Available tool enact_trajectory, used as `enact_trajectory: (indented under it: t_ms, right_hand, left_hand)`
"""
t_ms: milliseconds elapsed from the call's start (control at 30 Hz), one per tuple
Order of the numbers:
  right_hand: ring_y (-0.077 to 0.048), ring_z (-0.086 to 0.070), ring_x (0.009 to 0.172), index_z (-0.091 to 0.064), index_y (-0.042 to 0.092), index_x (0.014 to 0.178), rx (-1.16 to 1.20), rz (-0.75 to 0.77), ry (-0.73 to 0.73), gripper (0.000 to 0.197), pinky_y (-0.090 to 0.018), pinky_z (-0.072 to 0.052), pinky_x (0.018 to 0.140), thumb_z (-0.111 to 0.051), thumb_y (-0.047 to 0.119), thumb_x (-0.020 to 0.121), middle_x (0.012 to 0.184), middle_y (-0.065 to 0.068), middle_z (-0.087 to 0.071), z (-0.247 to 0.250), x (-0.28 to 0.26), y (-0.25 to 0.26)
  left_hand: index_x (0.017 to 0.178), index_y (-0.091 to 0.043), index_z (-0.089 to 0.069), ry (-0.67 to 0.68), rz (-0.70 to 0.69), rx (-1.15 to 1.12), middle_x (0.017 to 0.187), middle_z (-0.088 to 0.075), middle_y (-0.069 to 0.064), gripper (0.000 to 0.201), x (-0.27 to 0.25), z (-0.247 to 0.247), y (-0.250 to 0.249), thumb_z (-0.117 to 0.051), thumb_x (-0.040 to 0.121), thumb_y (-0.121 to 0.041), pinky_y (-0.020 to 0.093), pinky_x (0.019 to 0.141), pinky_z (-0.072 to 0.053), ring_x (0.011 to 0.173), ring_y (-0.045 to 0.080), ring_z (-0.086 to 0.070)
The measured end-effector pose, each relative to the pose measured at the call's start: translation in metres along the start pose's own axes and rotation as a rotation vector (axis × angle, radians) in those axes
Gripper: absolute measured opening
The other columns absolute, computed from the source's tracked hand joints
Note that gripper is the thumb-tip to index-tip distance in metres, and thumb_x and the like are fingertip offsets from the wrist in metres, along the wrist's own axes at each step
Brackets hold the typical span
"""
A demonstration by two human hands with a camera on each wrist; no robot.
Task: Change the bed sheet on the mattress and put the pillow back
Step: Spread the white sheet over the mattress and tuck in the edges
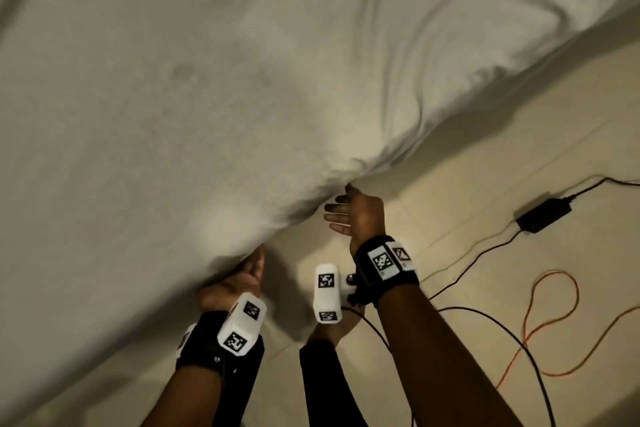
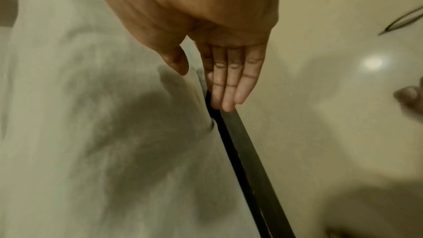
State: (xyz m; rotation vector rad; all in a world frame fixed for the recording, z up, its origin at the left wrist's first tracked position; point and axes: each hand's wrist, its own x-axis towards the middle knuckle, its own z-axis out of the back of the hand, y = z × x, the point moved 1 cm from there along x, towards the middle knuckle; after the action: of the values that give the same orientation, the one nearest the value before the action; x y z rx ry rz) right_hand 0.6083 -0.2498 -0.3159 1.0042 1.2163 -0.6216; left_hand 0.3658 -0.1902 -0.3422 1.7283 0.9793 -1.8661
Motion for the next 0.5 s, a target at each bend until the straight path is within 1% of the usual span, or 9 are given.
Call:
enact_trajectory:
  t_ms: [33,100,133,167,200,267,333,433,500]
  right_hand:
    - [-0.031,-0.067,0.071,-0.06,-0.005,0.103,0.013,0.01,-0.007,0.035,-0.034,-0.054,0.067,-0.049,0.028,0.104,0.084,-0.019,-0.069,0.008,-0.008,0.006]
    - [-0.028,-0.065,0.066,-0.061,-0.004,0.099,0.04,0.046,-0.035,0.026,-0.032,-0.052,0.064,-0.051,0.02,0.103,0.081,-0.019,-0.067,0.032,-0.022,0.02]
    - [-0.028,-0.065,0.064,-0.062,-0.003,0.095,0.058,0.053,-0.039,0.026,-0.031,-0.052,0.063,-0.052,0.02,0.102,0.08,-0.019,-0.068,0.044,-0.028,0.024]
    - [-0.027,-0.066,0.062,-0.063,-0.001,0.09,0.076,0.051,-0.042,0.027,-0.029,-0.052,0.06,-0.051,0.02,0.102,0.078,-0.018,-0.069,0.058,-0.036,0.031]
    - [-0.025,-0.067,0.06,-0.064,0.0,0.089,0.083,0.044,-0.04,0.027,-0.028,-0.053,0.059,-0.051,0.019,0.102,0.077,-0.017,-0.07,0.07,-0.042,0.035]
    - [-0.025,-0.068,0.061,-0.065,-0.001,0.092,0.078,0.058,-0.05,0.022,-0.027,-0.054,0.059,-0.05,0.013,0.099,0.079,-0.017,-0.071,0.097,-0.054,0.05]
    - [-0.027,-0.068,0.065,-0.066,-0.001,0.093,0.079,0.097,-0.09,0.019,-0.028,-0.053,0.062,-0.047,0.005,0.095,0.083,-0.02,-0.07,0.119,-0.065,0.07]
    - [-0.028,-0.065,0.069,-0.063,0.0,0.103,0.092,0.165,-0.112,0.02,-0.031,-0.051,0.065,-0.044,0.001,0.096,0.095,-0.027,-0.067,0.139,-0.067,0.102]
    - [-0.031,-0.065,0.076,-0.056,0.004,0.118,0.137,0.223,-0.141,0.019,-0.035,-0.052,0.068,-0.049,0.005,0.1,0.111,-0.03,-0.065,0.146,-0.058,0.124]
  left_hand:
    - [0.135,-0.01,-0.056,0.023,-0.014,-0.004,0.122,-0.066,0.016,0.055,-0.012,-0.007,0.004,-0.026,0.101,-0.041,0.053,0.096,-0.045,0.114,0.035,-0.061]
    - [0.141,-0.01,-0.054,-0.03,0.005,0.096,0.127,-0.067,0.017,0.051,-0.033,-0.018,0.018,-0.035,0.098,-0.03,0.049,0.084,-0.049,0.105,0.034,-0.066]
    - [0.144,-0.009,-0.051,-0.047,0.044,0.165,0.123,-0.069,0.02,0.052,-0.044,-0.02,0.029,-0.037,0.096,-0.025,0.047,0.082,-0.051,0.102,0.034,-0.067]
    - [0.144,-0.007,-0.05,-0.037,0.071,0.243,0.117,-0.07,0.021,0.052,-0.057,-0.025,0.044,-0.035,0.098,-0.026,0.045,0.081,-0.054,0.099,0.034,-0.069]
    - [0.144,-0.007,-0.05,-0.027,0.093,0.337,0.117,-0.071,0.021,0.051,-0.069,-0.031,0.058,-0.031,0.102,-0.029,0.042,0.081,-0.058,0.096,0.033,-0.072]
    - [0.142,-0.005,-0.049,0.053,0.142,0.444,0.13,-0.065,0.02,0.052,-0.096,-0.046,0.089,-0.029,0.104,-0.034,0.041,0.08,-0.06,0.095,0.031,-0.073]
    - [0.142,-0.006,-0.049,0.125,0.172,0.507,0.137,-0.061,0.02,0.049,-0.115,-0.067,0.116,-0.036,0.104,-0.035,0.043,0.085,-0.054,0.105,0.031,-0.068]
    - [0.135,-0.008,-0.053,0.205,0.18,0.573,0.132,-0.065,0.018,0.041,-0.129,-0.103,0.148,-0.042,0.103,-0.032,0.042,0.087,-0.052,0.112,0.03,-0.066]
    - [0.127,-0.009,-0.056,0.277,0.196,0.601,0.131,-0.066,0.017,0.034,-0.133,-0.127,0.168,-0.043,0.102,-0.028,0.04,0.089,-0.052,0.113,0.028,-0.066]
